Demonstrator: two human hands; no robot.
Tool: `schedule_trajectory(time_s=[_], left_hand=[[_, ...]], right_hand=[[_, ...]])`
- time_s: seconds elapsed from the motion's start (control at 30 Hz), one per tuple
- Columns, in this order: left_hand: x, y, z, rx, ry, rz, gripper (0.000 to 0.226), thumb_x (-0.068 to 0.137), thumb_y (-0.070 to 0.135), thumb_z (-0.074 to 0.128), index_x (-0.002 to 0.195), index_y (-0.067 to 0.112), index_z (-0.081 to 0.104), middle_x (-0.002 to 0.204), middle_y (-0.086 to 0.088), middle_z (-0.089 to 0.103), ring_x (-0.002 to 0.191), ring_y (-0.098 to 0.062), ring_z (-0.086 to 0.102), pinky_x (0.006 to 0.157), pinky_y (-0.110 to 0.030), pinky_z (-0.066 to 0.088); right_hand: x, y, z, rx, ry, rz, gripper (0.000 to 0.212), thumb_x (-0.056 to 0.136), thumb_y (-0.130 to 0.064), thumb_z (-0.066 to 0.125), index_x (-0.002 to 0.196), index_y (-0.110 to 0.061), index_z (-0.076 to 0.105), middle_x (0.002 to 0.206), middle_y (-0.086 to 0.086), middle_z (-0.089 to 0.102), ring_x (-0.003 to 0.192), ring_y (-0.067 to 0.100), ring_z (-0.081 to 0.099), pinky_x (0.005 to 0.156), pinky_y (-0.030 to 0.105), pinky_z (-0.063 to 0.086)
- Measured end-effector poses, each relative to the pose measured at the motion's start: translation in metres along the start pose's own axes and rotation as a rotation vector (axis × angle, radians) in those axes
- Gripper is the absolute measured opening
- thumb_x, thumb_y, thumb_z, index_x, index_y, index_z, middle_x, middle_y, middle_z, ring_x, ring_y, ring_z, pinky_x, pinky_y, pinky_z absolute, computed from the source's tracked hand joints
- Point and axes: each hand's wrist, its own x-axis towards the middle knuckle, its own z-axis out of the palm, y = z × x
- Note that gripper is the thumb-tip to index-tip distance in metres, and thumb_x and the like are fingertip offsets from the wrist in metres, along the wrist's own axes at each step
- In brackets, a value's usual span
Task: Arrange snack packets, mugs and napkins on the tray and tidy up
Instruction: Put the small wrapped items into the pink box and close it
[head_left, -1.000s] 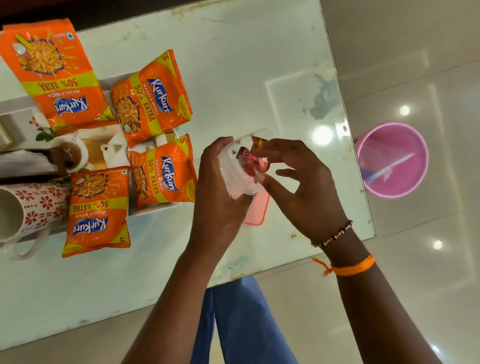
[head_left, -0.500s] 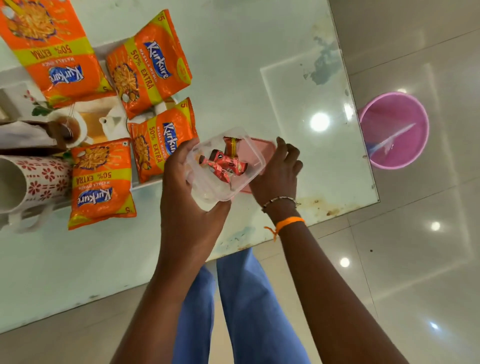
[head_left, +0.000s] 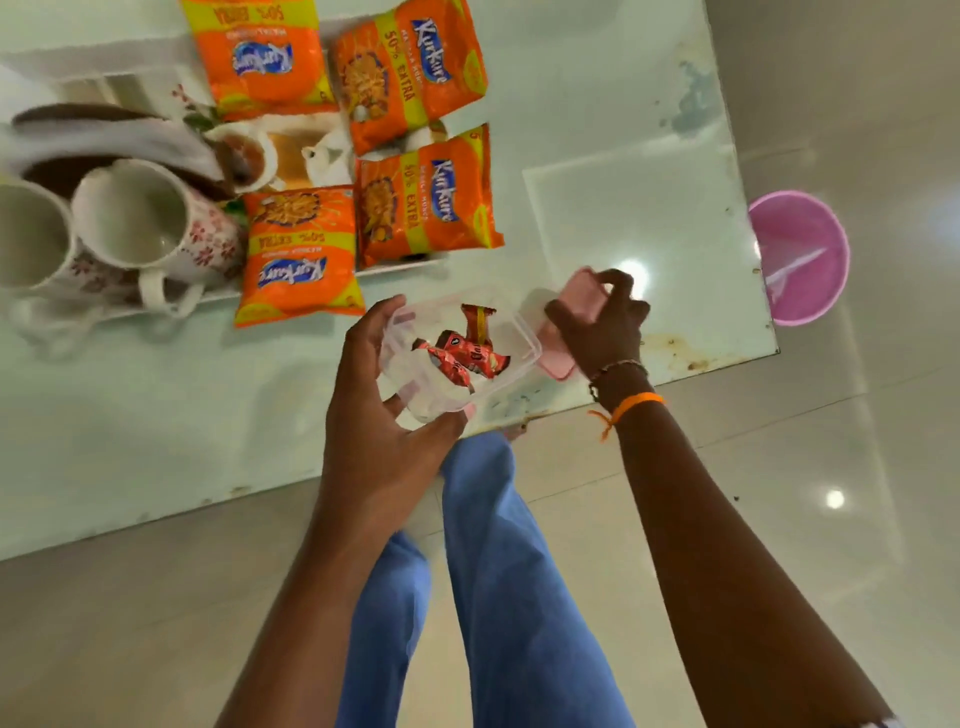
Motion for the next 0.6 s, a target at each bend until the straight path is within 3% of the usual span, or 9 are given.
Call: schedule_trajectory(time_s=[0.07,0.13,0.17,0.23,0.3,0.37,0.43,0.6], left_hand=[[-0.017,-0.006,-0.020,-0.040,-0.027,-0.010,0.082,0.062,-0.009,0.075,0.124,0.034,0.042,0.127,0.016,0.050,0.119,-0.001,0.049,0.084,-0.023,0.053],[-0.033,-0.016,-0.042,-0.090,-0.048,-0.025,0.079,0.063,-0.007,0.076,0.120,0.037,0.043,0.124,0.017,0.052,0.117,-0.004,0.052,0.078,-0.019,0.053],[-0.039,-0.021,-0.052,-0.104,-0.062,-0.034,0.079,0.062,-0.006,0.076,0.119,0.038,0.043,0.123,0.016,0.053,0.115,-0.005,0.053,0.075,-0.016,0.053],[-0.054,-0.033,-0.075,-0.120,-0.090,-0.053,0.078,0.063,-0.003,0.077,0.117,0.041,0.044,0.125,0.014,0.054,0.111,-0.006,0.057,0.070,-0.012,0.051],[-0.067,-0.043,-0.098,-0.129,-0.119,-0.072,0.079,0.063,-0.002,0.078,0.120,0.041,0.045,0.126,0.014,0.054,0.104,-0.003,0.062,0.071,-0.013,0.050],[-0.078,-0.052,-0.115,-0.143,-0.147,-0.094,0.081,0.061,0.002,0.079,0.124,0.039,0.044,0.125,0.014,0.055,0.098,0.000,0.063,0.077,-0.016,0.051],[-0.089,-0.057,-0.131,-0.184,-0.160,-0.119,0.082,0.057,0.007,0.077,0.126,0.036,0.044,0.124,0.013,0.056,0.096,-0.003,0.064,0.080,-0.020,0.052],[-0.105,-0.067,-0.163,-0.228,-0.152,-0.147,0.080,0.058,0.010,0.076,0.126,0.037,0.045,0.121,0.023,0.056,0.106,0.001,0.059,0.084,-0.023,0.051]], right_hand=[[-0.030,0.005,-0.009,0.363,-0.009,0.169,0.053,0.076,-0.026,0.069,0.117,-0.019,0.036,0.128,0.022,0.040,0.110,0.039,0.051,0.087,0.044,0.051],[-0.068,0.009,-0.015,0.758,-0.093,0.250,0.039,0.083,-0.024,0.062,0.110,-0.019,0.035,0.122,0.016,0.047,0.101,0.030,0.057,0.074,0.034,0.054],[-0.084,0.011,-0.017,0.899,-0.165,0.227,0.030,0.086,-0.024,0.057,0.109,-0.015,0.039,0.118,0.016,0.051,0.101,0.028,0.058,0.076,0.030,0.053],[-0.120,0.012,-0.012,1.056,-0.345,0.135,0.028,0.091,-0.023,0.043,0.108,-0.002,0.050,0.123,0.028,0.055,0.114,0.030,0.056,0.096,0.032,0.047],[-0.155,0.007,0.002,1.142,-0.473,0.108,0.031,0.092,-0.010,0.035,0.114,0.010,0.044,0.132,0.037,0.042,0.123,0.038,0.048,0.111,0.036,0.035],[-0.181,0.000,0.021,1.064,-0.566,0.072,0.020,0.081,0.003,0.047,0.101,0.004,0.045,0.111,0.028,0.051,0.107,0.033,0.054,0.099,0.031,0.043],[-0.201,-0.006,0.040,0.889,-0.653,-0.042,0.038,0.058,-0.002,0.063,0.092,-0.007,0.047,0.097,0.011,0.052,0.097,0.023,0.052,0.086,0.028,0.045],[-0.218,-0.015,0.061,0.572,-0.927,-0.177,0.065,0.054,0.009,0.072,0.110,-0.017,0.050,0.111,-0.001,0.055,0.103,0.013,0.055,0.086,0.022,0.052]])
